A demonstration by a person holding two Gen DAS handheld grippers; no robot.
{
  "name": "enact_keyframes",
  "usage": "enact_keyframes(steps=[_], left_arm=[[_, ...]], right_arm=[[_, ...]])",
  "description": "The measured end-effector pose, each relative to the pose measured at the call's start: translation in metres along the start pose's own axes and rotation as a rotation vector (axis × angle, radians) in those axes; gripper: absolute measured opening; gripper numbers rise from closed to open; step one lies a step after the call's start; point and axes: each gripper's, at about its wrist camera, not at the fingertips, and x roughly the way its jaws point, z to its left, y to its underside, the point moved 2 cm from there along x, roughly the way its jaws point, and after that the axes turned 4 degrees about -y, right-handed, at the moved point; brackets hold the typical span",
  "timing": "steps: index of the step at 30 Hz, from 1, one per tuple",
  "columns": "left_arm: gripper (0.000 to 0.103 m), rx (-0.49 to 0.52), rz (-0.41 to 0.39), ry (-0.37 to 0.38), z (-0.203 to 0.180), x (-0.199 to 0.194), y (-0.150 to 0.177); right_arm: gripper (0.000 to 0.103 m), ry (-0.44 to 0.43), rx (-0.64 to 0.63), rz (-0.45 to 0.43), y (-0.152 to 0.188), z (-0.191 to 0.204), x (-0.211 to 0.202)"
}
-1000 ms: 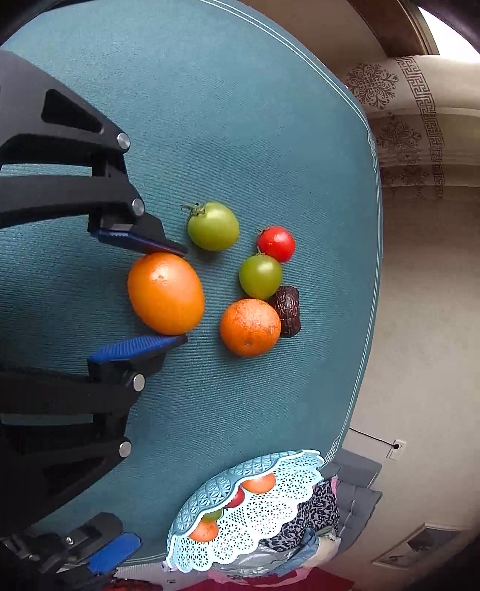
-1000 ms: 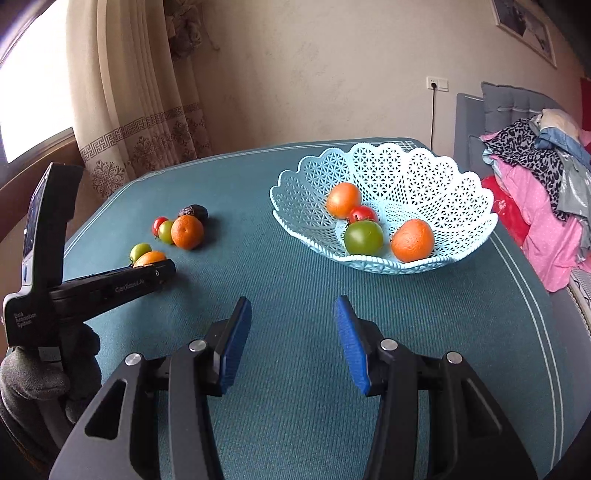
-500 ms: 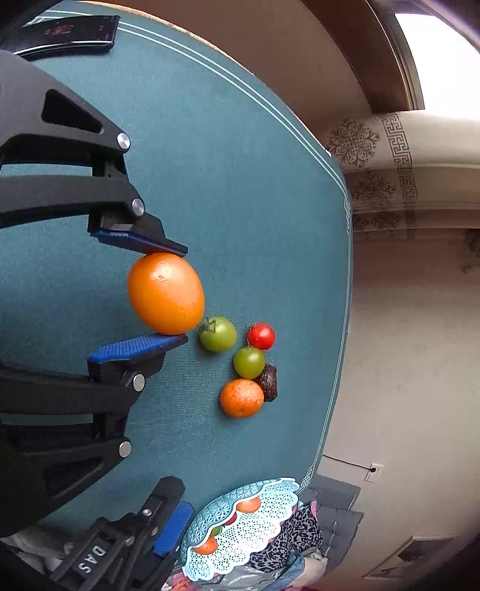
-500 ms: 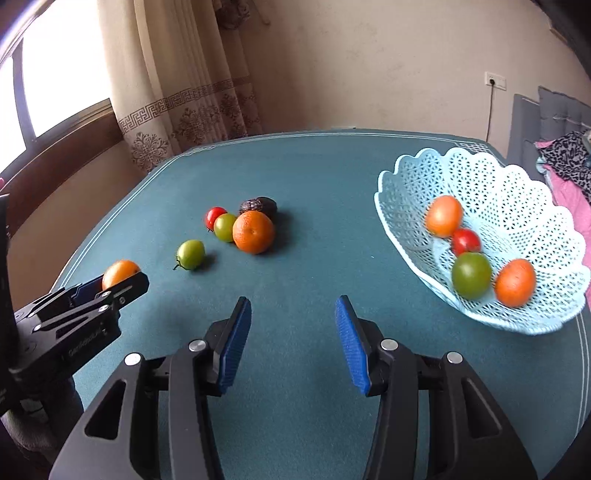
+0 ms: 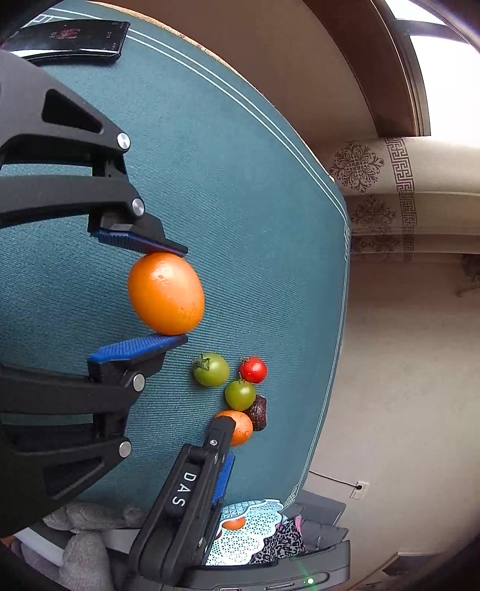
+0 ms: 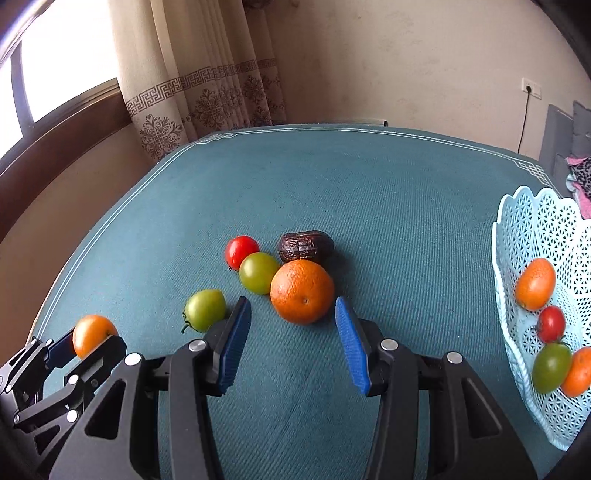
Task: Organize fruits
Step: 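Place the orange tomato in the basket with the right gripper, then grasp the orange, then carry the orange and orange tomato into the basket with both grippers and release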
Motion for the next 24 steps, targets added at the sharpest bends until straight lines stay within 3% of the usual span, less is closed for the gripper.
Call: enact_keyframes(steps=[5,7,24], left_arm=[[0.043,-0.004,0.001,-0.007,0.001,0.001,0.0],[0.043,-0.002,0.003,-0.005,0.0,0.002,0.001],[0.043,0.003,-0.013,-0.004,-0.002,-0.001,0.001]], right_arm=[[0.046,0.006,-0.006,0.005,-0.006,0.002,0.011],[0.039,0.012,-0.001,0.0,-0.006,0.0,0.011],[0.038,0.016,0.027,-0.055,0.025,-0.008,-0.04]])
